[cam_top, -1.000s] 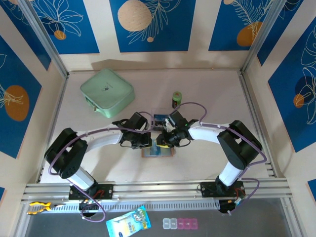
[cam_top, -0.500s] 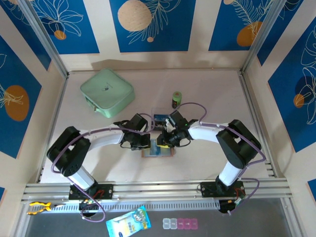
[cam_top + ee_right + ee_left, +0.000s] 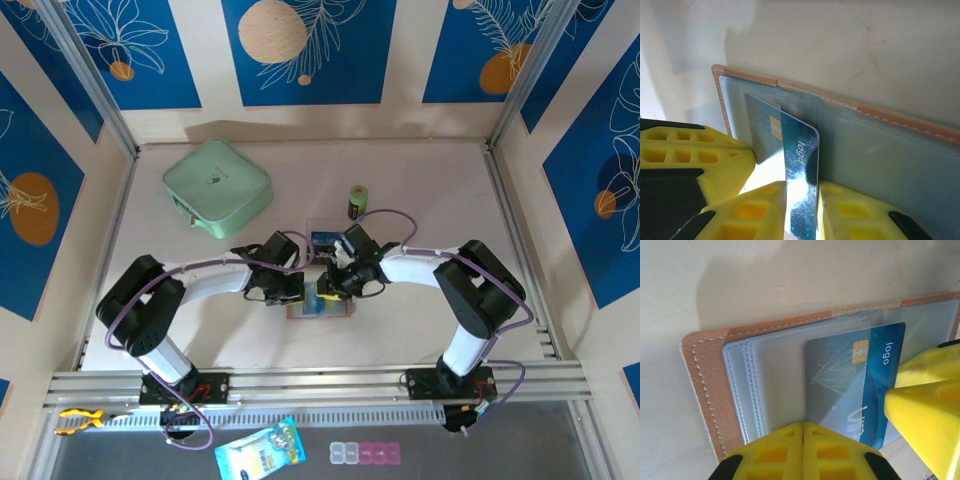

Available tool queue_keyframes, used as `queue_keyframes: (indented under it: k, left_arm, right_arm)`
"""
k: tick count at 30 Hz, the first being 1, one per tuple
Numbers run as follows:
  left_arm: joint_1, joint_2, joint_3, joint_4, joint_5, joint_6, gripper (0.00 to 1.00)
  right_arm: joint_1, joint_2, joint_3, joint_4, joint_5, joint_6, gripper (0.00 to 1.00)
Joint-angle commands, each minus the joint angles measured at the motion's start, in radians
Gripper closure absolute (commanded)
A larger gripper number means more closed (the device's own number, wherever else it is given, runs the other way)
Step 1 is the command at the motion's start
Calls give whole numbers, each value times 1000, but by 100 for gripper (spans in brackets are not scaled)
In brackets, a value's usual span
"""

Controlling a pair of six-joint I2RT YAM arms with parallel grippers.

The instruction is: Take the credit cards out of the card holder

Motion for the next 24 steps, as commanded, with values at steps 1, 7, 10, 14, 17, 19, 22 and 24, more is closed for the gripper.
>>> queue_keyframes:
  k: [1, 7, 10, 14, 17, 19, 22, 24]
  left_arm:
    - [-1, 22, -25, -28, -8, 9, 97]
    - [-1, 19, -28, -27, -7, 8, 97]
    - [-1, 14, -29, -29, -8, 8, 97]
    - [-1, 7, -28, -30, -4, 8, 97]
    - [-1, 1, -29, -30, -3, 9, 97]
    - [-1, 0, -25, -31, -1, 8, 97]
    - [-1, -4, -20, -31, 1, 6, 96]
    - [-1, -13, -15, -27, 4, 3, 95]
  right_arm:
    - [-8, -24, -18, 18, -50, 17, 79]
    - [-16, -27, -33, 26, -54, 24, 85]
    - [-21, -44, -44, 12, -38, 13, 88]
    - [-29, -87, -49, -46, 1, -21, 91]
    - [-38, -125, -55, -92, 19, -45, 92]
    - [-44, -153, -57, -125, 31, -61, 93]
    - [-51, -201, -48, -187, 54, -92, 94]
    - [-56, -232, -35, -225, 68, -121, 95]
